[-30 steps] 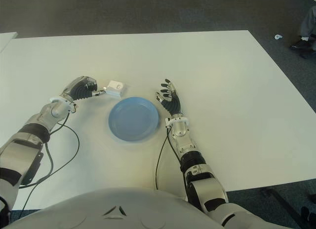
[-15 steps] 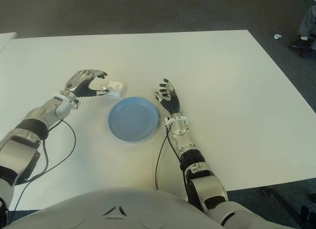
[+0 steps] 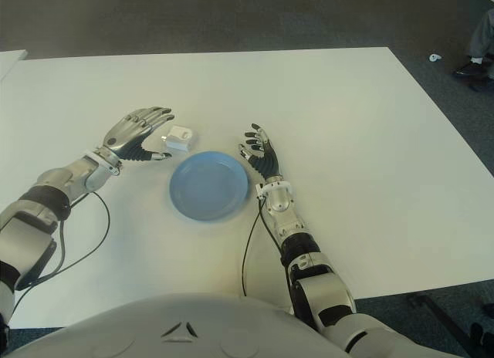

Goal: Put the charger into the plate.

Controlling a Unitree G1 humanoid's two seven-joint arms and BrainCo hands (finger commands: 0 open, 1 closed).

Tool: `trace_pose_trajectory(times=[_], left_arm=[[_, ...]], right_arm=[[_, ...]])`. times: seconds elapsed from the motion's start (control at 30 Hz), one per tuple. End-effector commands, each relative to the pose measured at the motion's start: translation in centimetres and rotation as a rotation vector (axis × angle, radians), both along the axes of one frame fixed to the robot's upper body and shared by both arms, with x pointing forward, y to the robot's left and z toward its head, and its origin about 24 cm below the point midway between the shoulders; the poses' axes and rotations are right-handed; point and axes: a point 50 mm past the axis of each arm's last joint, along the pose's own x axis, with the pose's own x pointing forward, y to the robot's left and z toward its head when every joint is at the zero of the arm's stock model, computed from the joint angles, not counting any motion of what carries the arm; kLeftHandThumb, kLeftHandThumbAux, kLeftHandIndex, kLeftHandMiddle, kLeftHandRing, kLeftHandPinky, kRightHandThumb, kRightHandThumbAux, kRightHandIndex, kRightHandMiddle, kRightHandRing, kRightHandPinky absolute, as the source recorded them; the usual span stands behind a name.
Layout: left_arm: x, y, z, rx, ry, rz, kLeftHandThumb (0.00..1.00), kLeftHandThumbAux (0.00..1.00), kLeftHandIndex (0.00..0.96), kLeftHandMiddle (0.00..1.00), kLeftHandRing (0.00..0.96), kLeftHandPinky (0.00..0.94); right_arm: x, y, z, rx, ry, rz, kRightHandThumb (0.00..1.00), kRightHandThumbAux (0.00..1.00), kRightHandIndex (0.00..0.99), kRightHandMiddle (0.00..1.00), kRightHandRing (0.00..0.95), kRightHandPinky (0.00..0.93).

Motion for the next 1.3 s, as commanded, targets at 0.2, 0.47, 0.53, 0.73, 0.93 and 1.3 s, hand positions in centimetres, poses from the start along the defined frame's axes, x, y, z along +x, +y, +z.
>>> trace_pose_trajectory(times=[0.2,0.47,0.53,0.73,0.93,1.3], left_arm=[[0.0,-0.7,-1.0,0.08,0.039,-0.044,0.0,0.505,0.0,0.0,0.0,0.0],[0.3,-1.4,-1.5,0.127,0.114,-0.068,0.0,0.529,0.0,0.0,0.0,0.0],[0.3,-1.6,-1.6,0.126,0.134,-0.069,0.0,0.531,0.0,0.0,0.0,0.0],[0.3,-2.0,-2.0,0.108,0.208,-0.076,0.0,0.537,0.0,0.0,0.0,0.0],[-0.1,-2.3,-2.7,0.1,0.281,-0.086,0.0,0.542,0.0,0.0,0.0,0.0],[-0.4,-2.6,-3.9,0.1,0.468,-0.073,0.0,0.505,0.0,0.0,0.0,0.0]], right_arm=[[-1.5,0.3,-2.5,-0.013,0.138,0.028,0.0,0.616,0.11,0.289,0.287,0.233],[-1.5,0.5,-2.4,-0.026,0.132,0.028,0.0,0.609,0.12,0.309,0.308,0.254],[-1.5,0.5,-2.4,-0.029,0.127,0.03,0.0,0.61,0.123,0.314,0.313,0.255],[-1.5,0.6,-2.3,-0.032,0.116,0.034,0.0,0.617,0.126,0.332,0.333,0.26],[-1.6,0.7,-2.3,-0.023,0.117,0.036,0.0,0.629,0.127,0.337,0.341,0.265],[-1.7,0.8,-2.2,-0.003,0.121,0.037,0.0,0.63,0.128,0.345,0.351,0.269]])
